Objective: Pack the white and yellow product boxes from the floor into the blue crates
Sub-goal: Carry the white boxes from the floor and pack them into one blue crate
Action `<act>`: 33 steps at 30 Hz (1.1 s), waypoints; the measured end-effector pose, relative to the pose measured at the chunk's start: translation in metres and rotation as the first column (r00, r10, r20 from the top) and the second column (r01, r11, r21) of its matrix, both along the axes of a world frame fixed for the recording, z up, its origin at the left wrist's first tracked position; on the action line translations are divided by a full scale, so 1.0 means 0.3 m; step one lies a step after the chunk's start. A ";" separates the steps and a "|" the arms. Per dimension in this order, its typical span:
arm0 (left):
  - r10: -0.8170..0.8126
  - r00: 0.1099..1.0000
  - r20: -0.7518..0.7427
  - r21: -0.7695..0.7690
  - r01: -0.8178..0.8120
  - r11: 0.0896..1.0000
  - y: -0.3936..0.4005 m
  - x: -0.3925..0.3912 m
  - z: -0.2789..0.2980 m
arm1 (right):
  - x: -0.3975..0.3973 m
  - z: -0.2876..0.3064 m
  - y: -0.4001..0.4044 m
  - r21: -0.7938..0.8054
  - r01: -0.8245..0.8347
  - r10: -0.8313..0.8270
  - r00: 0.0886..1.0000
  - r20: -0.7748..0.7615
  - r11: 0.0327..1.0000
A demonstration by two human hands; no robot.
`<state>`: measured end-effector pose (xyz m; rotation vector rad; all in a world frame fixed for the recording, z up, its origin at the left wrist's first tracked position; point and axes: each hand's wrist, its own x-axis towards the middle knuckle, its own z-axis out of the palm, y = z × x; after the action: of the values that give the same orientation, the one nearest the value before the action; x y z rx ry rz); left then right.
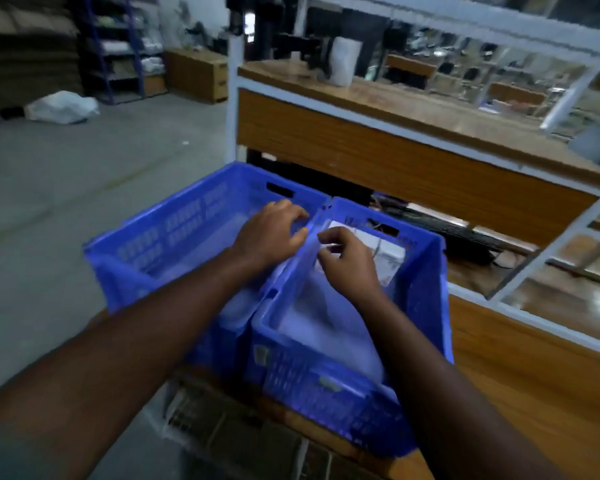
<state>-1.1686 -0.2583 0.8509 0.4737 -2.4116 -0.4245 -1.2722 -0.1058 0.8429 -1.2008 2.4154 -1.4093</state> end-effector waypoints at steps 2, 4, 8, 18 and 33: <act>0.098 0.989 -0.111 0.075 -0.090 0.993 0.053 0.163 -0.025 | 0.119 0.035 0.024 -0.079 -0.131 0.137 0.987 0.080 0.988; 0.184 0.969 -0.164 0.104 -0.168 0.980 0.105 0.337 -0.047 | 0.267 0.079 0.028 -0.200 -0.276 0.309 0.939 0.153 0.940; 0.423 0.884 -0.201 0.192 -0.388 0.902 0.190 0.736 -0.121 | 0.605 0.086 -0.025 -0.274 -0.521 0.579 0.788 0.210 0.808; 0.865 0.495 0.080 0.448 -0.793 0.413 0.465 1.782 -0.599 | 1.578 -0.323 -0.196 -0.038 -0.926 0.838 0.321 0.441 0.375; 0.970 -0.084 0.227 0.663 -0.716 -0.217 0.623 2.761 -0.886 | 2.777 -0.695 -0.413 0.175 -0.967 0.819 -0.054 0.571 -0.186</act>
<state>-0.3403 -0.0713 0.5851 2.0730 -0.7557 -0.5055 -0.4391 -0.2296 0.6343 -1.7299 0.7972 -0.1802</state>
